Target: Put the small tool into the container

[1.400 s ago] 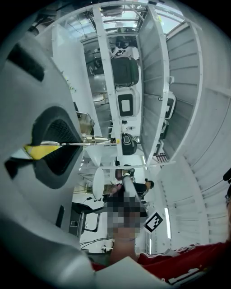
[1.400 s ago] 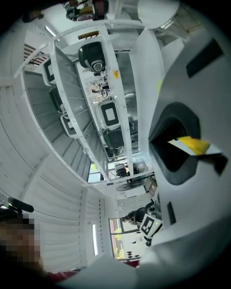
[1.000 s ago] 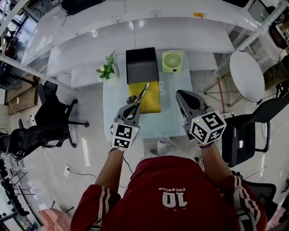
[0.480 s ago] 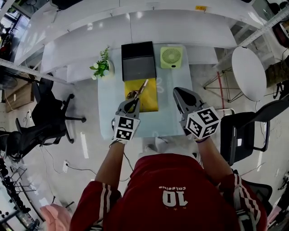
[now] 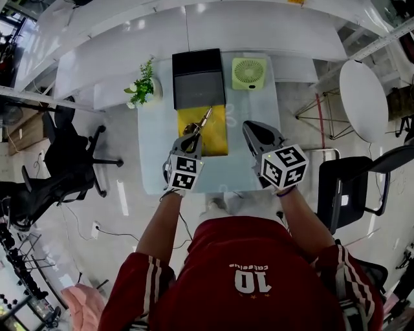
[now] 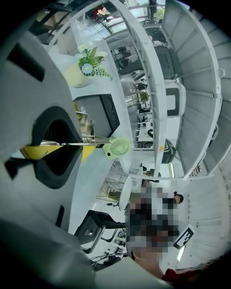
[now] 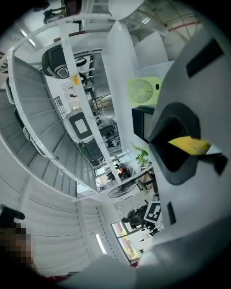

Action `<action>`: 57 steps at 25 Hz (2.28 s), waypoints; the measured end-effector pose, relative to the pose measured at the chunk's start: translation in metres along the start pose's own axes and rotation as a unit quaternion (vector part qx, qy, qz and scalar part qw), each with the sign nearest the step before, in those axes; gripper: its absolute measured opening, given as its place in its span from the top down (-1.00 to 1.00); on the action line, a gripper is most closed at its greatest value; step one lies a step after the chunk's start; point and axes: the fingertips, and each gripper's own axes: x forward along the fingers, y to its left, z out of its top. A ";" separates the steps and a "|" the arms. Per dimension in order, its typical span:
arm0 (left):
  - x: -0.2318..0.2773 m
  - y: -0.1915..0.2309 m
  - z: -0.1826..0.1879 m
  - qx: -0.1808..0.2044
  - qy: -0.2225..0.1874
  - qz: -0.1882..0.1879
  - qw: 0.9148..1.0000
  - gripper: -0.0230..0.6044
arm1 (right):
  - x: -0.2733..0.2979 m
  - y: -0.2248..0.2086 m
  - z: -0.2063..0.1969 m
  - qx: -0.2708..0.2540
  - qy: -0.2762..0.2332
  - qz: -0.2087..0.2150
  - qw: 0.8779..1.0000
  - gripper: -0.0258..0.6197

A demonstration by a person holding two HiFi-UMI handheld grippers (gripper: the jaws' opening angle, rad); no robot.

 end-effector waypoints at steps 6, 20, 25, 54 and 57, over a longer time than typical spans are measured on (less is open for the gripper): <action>0.024 0.000 -0.020 -0.018 0.030 -0.001 0.999 0.90 | 0.006 -0.005 -0.011 0.012 0.016 0.000 1.000 0.90; 0.065 0.012 -0.048 -0.030 0.082 0.017 0.996 0.90 | 0.020 -0.023 -0.050 0.015 0.062 -0.008 0.998 0.90; 0.076 0.011 -0.053 -0.010 0.102 0.025 0.994 0.90 | 0.021 -0.025 -0.059 0.018 0.073 -0.007 0.997 0.90; 0.085 -0.034 -0.039 -0.003 0.096 -0.007 0.995 0.68 | -0.003 -0.031 -0.060 0.037 0.061 -0.022 0.997 0.90; 0.082 -0.039 -0.038 -0.004 0.093 -0.011 0.996 0.68 | -0.008 -0.029 -0.059 0.037 0.058 -0.023 0.997 0.90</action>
